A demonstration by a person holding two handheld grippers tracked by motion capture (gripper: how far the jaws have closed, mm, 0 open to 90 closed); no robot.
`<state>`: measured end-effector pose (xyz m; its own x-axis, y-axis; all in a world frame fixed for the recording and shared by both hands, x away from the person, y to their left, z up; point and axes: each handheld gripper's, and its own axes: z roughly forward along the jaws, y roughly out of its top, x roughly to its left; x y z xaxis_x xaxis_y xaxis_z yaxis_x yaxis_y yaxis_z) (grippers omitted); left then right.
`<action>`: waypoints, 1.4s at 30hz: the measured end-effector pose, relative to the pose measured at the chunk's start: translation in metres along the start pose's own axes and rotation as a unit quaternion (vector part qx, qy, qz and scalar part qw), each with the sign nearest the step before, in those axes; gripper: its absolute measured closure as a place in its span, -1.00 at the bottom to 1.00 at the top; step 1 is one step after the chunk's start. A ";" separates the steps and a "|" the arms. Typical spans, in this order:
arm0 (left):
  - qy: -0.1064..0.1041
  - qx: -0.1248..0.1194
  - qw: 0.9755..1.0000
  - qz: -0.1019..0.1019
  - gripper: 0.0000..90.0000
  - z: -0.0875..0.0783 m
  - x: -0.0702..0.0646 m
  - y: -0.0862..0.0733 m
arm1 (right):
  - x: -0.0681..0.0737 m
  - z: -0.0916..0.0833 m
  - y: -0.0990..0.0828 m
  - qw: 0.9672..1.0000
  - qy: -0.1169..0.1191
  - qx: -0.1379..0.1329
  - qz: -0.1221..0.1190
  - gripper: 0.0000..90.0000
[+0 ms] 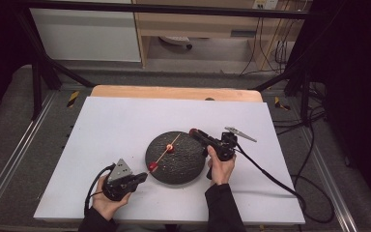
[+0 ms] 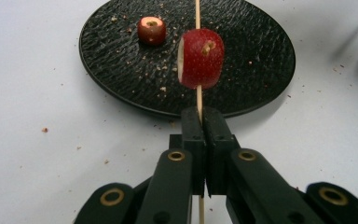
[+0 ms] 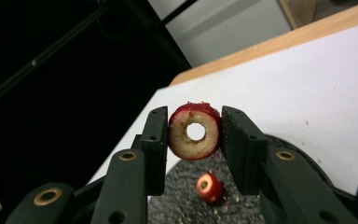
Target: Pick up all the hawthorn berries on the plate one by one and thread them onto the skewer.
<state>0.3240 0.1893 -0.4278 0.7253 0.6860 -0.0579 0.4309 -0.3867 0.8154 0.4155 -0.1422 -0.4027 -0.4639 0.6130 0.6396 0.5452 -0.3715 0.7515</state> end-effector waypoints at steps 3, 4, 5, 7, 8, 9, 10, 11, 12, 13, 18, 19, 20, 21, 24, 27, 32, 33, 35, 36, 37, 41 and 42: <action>-0.003 -0.002 1.000 0.003 0.96 0.002 -0.003 0.002 | 0.001 -0.001 0.002 1.000 0.001 -0.018 0.004 0.40; -0.005 -0.002 1.000 0.004 0.96 0.003 -0.004 0.003 | 0.001 -0.001 0.003 1.000 0.002 -0.023 0.006 0.40; -0.006 -0.002 1.000 0.005 0.96 0.004 -0.005 0.005 | 0.001 -0.001 0.004 1.000 0.003 -0.028 0.008 0.40; -0.008 -0.004 1.000 0.005 0.96 0.005 -0.007 0.007 | 0.001 -0.001 0.005 0.999 0.006 -0.039 0.011 0.40; -0.009 -0.006 1.000 0.007 0.96 0.006 -0.008 0.007 | 0.001 -0.001 0.006 0.999 0.008 -0.045 0.014 0.41; -0.010 -0.006 1.000 0.007 0.96 0.007 -0.009 0.008 | 0.001 -0.002 0.006 0.999 0.008 -0.047 0.017 0.40; -0.011 -0.007 1.000 0.008 0.96 0.008 -0.010 0.009 | 0.001 -0.002 0.007 0.998 0.011 -0.051 0.018 0.40; -0.011 -0.009 1.000 0.009 0.96 0.008 -0.011 0.010 | 0.001 -0.002 0.008 0.998 0.013 -0.058 0.020 0.40; -0.012 -0.010 1.000 0.009 0.96 0.009 -0.012 0.011 | 0.002 -0.002 0.008 0.998 0.015 -0.059 0.022 0.40; -0.012 -0.011 1.000 0.009 0.96 0.010 -0.013 0.011 | 0.002 -0.002 0.008 0.998 0.016 -0.062 0.024 0.41; -0.012 -0.020 1.000 0.005 0.96 0.012 -0.017 0.015 | 0.002 -0.003 0.010 0.996 0.022 -0.074 0.034 0.41; -0.011 -0.021 1.000 0.005 0.96 0.013 -0.017 0.016 | 0.002 -0.003 0.010 0.996 0.022 -0.077 0.035 0.41; -0.012 -0.022 1.000 0.004 0.96 0.014 -0.018 0.016 | 0.003 -0.003 0.010 0.996 0.023 -0.080 0.037 0.41; -0.012 -0.024 1.000 0.002 0.96 0.014 -0.019 0.017 | 0.003 -0.003 0.010 0.996 0.023 -0.082 0.039 0.41; -0.014 -0.028 1.000 0.001 0.96 0.016 -0.021 0.019 | 0.003 -0.003 0.010 0.995 0.021 -0.086 0.043 0.41; -0.014 -0.031 0.999 -0.001 0.96 0.018 -0.023 0.020 | 0.003 -0.002 0.009 0.994 0.022 -0.092 0.046 0.41; -0.015 -0.033 0.999 -0.004 0.96 0.020 -0.026 0.022 | 0.003 -0.001 0.007 0.994 0.023 -0.099 0.051 0.41; -0.016 -0.034 0.999 -0.004 0.96 0.021 -0.026 0.022 | 0.003 -0.001 0.007 0.993 0.023 -0.099 0.052 0.41; -0.016 -0.034 0.999 -0.003 0.96 0.021 -0.027 0.023 | 0.004 -0.001 0.007 0.993 0.026 -0.100 0.055 0.41; -0.015 -0.036 0.999 -0.005 0.96 0.021 -0.027 0.023 | 0.004 -0.001 0.007 0.993 0.026 -0.100 0.056 0.41; -0.014 -0.038 0.999 -0.009 0.96 0.021 -0.027 0.023 | 0.004 -0.001 0.006 0.993 0.026 -0.101 0.054 0.41; -0.014 -0.040 0.999 -0.012 0.96 0.022 -0.027 0.024 | 0.004 -0.001 0.005 0.993 0.028 -0.101 0.057 0.41; -0.015 -0.040 0.999 -0.012 0.96 0.022 -0.027 0.024 | 0.004 -0.001 0.005 0.993 0.029 -0.102 0.057 0.41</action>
<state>0.3269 0.1474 -0.4192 0.7310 0.6760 -0.0938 0.4047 -0.3187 0.8571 0.4160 -0.1422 -0.3960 -0.4493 0.5202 0.7263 0.4469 -0.5730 0.6869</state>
